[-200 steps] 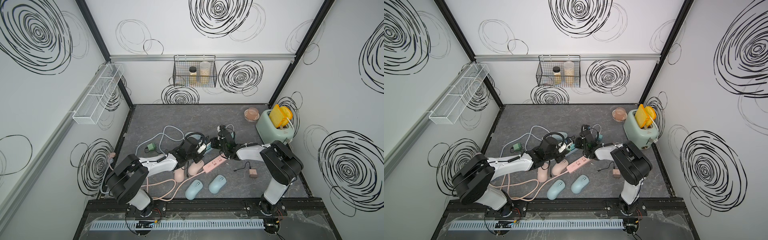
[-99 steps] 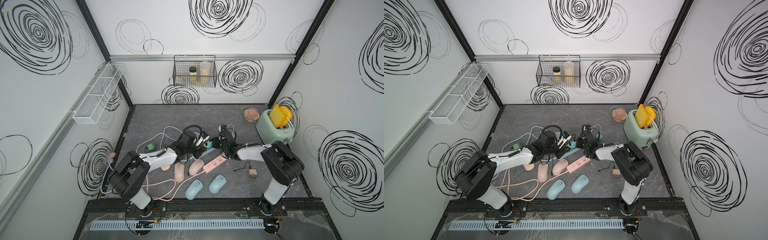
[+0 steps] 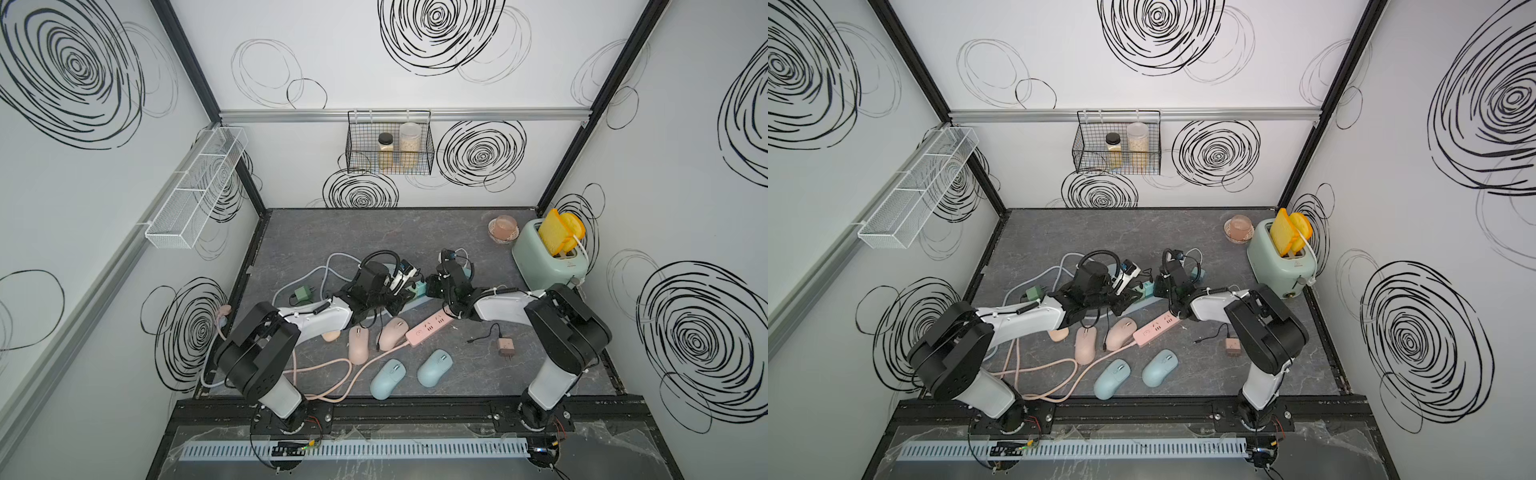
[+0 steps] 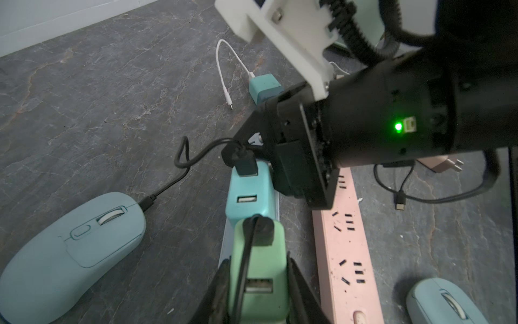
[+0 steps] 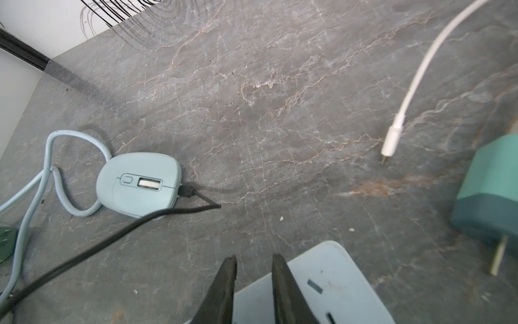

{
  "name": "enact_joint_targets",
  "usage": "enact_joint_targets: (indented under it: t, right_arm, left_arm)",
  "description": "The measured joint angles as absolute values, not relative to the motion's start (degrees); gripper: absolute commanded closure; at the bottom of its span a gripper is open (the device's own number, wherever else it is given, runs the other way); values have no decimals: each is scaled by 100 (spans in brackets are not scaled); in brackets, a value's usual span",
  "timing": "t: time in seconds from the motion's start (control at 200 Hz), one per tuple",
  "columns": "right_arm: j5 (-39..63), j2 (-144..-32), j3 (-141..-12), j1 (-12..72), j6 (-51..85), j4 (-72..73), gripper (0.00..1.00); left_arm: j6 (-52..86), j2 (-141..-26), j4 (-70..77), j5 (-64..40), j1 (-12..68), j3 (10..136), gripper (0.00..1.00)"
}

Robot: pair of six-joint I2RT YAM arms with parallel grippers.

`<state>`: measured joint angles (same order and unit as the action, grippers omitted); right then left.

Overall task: Unplug the wireless mouse
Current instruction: Remove the plug from the socket, then place the plug at the center of the board.

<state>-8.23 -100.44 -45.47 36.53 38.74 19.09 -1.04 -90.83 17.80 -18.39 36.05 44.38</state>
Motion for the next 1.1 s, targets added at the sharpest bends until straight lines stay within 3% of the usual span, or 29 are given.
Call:
enact_joint_targets:
  t: [0.455, 0.78, 1.101]
  right_arm:
    - [-716, -10110, -4379, 3846, 3940, 1999, 73]
    - [-648, -10012, -4567, 3844, 3872, 1518, 72]
    - [-574, -9883, -4598, 3837, 3795, 1205, 70]
  left_arm:
    - [-158, -8792, 2926, -1540, 3903, 4528, 100]
    - [1229, -8058, 3839, -1439, 2797, 4230, 100]
    - [2985, -8930, 3951, -1660, 1391, 3806, 100]
